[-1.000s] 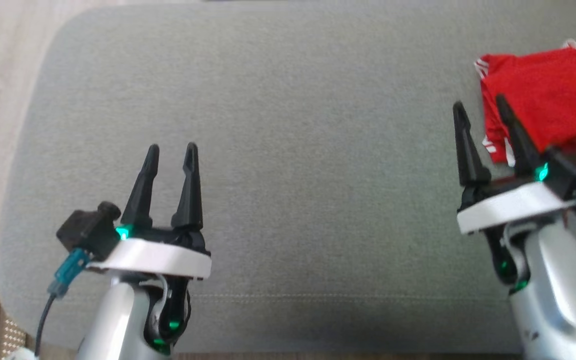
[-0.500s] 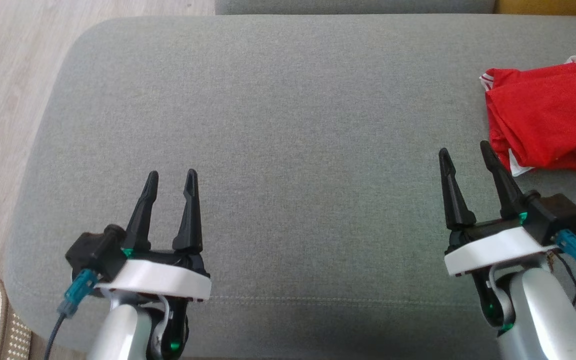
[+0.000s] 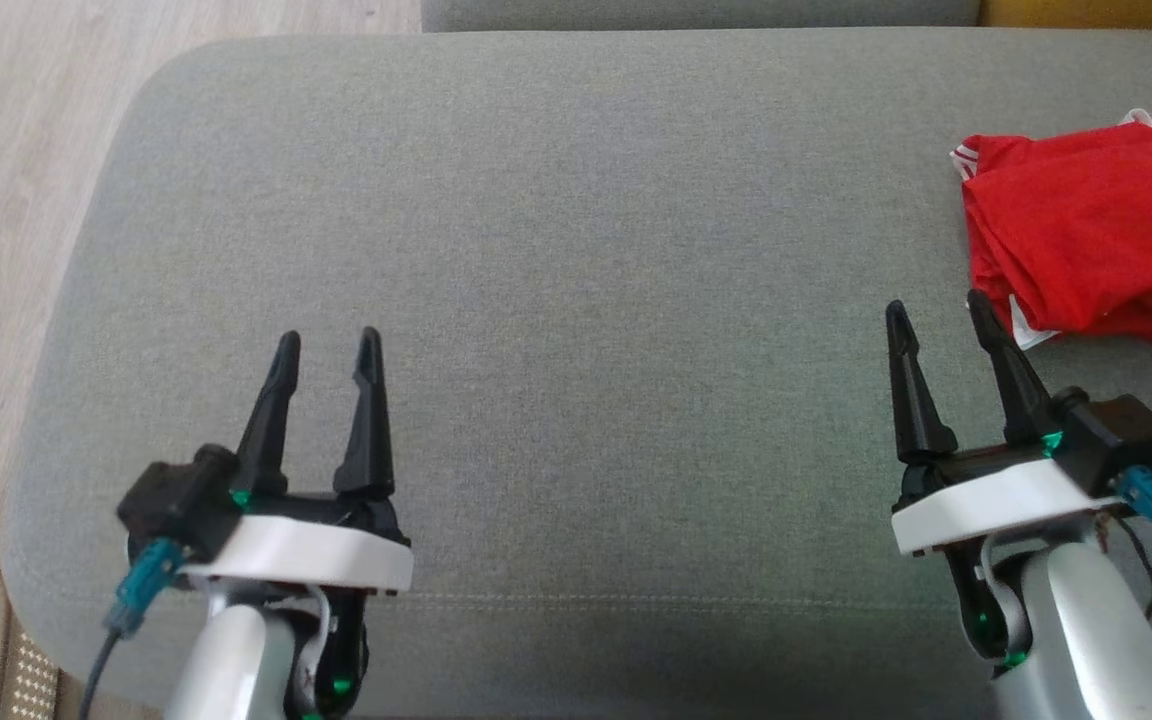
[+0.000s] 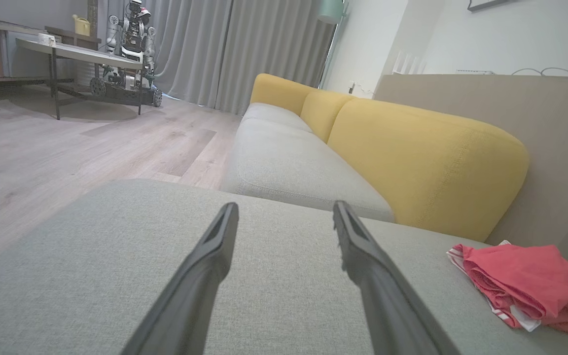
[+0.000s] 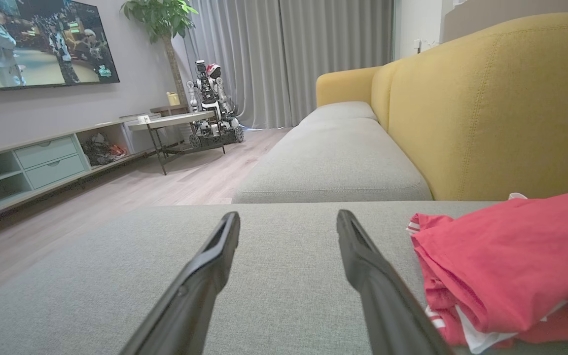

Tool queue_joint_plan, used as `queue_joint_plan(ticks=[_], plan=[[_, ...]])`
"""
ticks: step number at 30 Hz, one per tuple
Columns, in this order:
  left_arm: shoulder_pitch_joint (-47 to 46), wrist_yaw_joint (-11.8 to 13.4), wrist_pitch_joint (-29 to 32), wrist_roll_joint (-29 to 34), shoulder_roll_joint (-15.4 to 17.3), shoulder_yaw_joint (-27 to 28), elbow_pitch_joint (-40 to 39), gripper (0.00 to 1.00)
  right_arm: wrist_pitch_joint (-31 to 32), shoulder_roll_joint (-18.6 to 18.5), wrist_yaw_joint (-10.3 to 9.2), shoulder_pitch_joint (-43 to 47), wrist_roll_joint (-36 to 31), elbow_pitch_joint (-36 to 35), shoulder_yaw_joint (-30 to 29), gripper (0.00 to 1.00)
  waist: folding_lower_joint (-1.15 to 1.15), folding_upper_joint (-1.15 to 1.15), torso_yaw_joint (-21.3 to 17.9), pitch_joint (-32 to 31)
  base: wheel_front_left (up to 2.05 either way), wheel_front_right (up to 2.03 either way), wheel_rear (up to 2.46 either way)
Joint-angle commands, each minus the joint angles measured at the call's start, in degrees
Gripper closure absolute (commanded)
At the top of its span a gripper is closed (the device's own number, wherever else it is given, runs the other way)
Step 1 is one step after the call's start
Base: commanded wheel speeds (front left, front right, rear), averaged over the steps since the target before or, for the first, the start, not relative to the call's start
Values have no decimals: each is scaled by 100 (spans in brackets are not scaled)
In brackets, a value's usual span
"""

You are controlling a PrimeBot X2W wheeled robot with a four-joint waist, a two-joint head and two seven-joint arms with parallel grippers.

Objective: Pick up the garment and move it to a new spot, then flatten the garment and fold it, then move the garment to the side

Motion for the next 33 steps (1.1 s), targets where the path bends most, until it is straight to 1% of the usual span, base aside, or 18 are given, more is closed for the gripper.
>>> queue_joint_plan(ticks=[1,5,10,15,30,31,33], plan=[[-101,-26,-28,-56,39,236,-216,0,-37,48,-2,-104,23,-176,108,0,0,0,0,2,0,0,0],[-76,-103,-28,-171,39,341,-271,0,-37,65,-2,-121,30,-197,114,0,0,0,-2,-3,0,0,0],[-56,-137,-28,-217,39,475,-398,0,-37,75,-2,-118,-1,-214,123,0,0,0,-2,-11,0,0,0],[-26,-178,-28,-191,39,509,-496,0,-37,82,-2,-119,-19,-238,127,0,0,0,0,-9,0,0,0],[-13,-309,-28,-370,39,578,-546,0,-37,91,-2,-146,-12,-233,113,0,0,0,17,39,0,0,0],[98,-299,0,-360,0,381,-333,100,0,31,0,-1,-6,-29,-2,100,0,0,17,41,0,0,0],[131,-296,2,-364,-7,356,-158,100,3,30,0,35,-2,140,12,100,0,0,17,42,0,0,0]])
